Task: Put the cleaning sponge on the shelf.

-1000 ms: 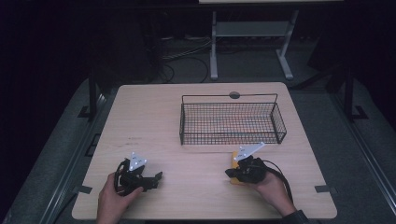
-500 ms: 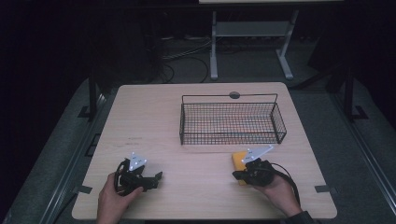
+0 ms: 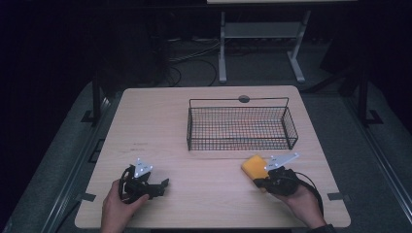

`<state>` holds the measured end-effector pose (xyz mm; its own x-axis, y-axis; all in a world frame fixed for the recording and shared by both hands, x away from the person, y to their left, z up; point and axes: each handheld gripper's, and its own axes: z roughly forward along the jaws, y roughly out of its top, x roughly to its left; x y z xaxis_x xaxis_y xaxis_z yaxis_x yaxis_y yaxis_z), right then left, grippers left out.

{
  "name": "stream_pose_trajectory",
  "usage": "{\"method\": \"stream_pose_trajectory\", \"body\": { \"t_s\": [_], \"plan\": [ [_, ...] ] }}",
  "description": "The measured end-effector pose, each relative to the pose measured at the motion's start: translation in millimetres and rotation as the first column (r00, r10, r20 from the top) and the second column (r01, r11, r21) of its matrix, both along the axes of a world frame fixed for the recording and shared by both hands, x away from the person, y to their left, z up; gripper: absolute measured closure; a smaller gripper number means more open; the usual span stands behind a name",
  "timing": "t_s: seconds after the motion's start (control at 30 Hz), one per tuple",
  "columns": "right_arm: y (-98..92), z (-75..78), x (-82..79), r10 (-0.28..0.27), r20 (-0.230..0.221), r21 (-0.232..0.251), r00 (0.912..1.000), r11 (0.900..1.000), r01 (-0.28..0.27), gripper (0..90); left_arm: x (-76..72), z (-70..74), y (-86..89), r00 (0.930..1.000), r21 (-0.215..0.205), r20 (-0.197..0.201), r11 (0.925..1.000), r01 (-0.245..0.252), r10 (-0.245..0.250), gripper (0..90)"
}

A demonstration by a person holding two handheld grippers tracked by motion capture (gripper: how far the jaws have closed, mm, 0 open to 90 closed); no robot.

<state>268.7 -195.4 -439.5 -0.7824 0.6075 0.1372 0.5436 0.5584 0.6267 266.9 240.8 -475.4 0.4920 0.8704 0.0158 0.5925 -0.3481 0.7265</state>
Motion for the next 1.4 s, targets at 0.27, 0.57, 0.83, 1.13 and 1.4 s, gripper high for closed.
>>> {"method": "stream_pose_trajectory", "body": {
  "t_s": [0.27, 0.57, 0.83, 1.13, 1.4],
  "plan": [
    [-10.6, 2.0, 0.0, -0.014, -0.010, 0.026, 0.9999, 1.000, 0.014, 89.7, 0.0, 0.0, 0.0, 1.0000, 0.000, 0.000, 1.0000, 0.000, 0.000, 13.0],
    [-12.3, 13.3, 1.7, -0.035, -0.005, 0.038, 0.9994, 0.999, 0.035, 73.9, 0.0, -0.1, 0.0, 1.0000, -0.001, -0.001, 1.0000, 0.000, 0.000, 13.0],
    [-16.8, 24.4, 8.3, -0.090, -0.006, -0.016, 0.9959, 0.996, 0.090, 46.0, 0.0, -0.1, -0.1, 1.0000, -0.002, -0.001, 1.0000, 0.000, 0.000, 13.0],
    [-13.0, 31.9, 22.5, -0.147, -0.018, -0.106, 0.9889, 0.984, 0.145, 17.5, 0.0, -0.1, -0.1, 1.0000, -0.002, -0.001, 1.0000, 0.000, 0.000, 12.9],
    [-1.9, 29.3, 36.6, -0.138, -0.033, -0.186, 0.9899, 0.974, 0.130, 7.7, -0.1, 0.1, 0.0, 1.0000, 0.000, -0.003, 1.0000, 0.001, -0.001, 13.0]
  ]
}}
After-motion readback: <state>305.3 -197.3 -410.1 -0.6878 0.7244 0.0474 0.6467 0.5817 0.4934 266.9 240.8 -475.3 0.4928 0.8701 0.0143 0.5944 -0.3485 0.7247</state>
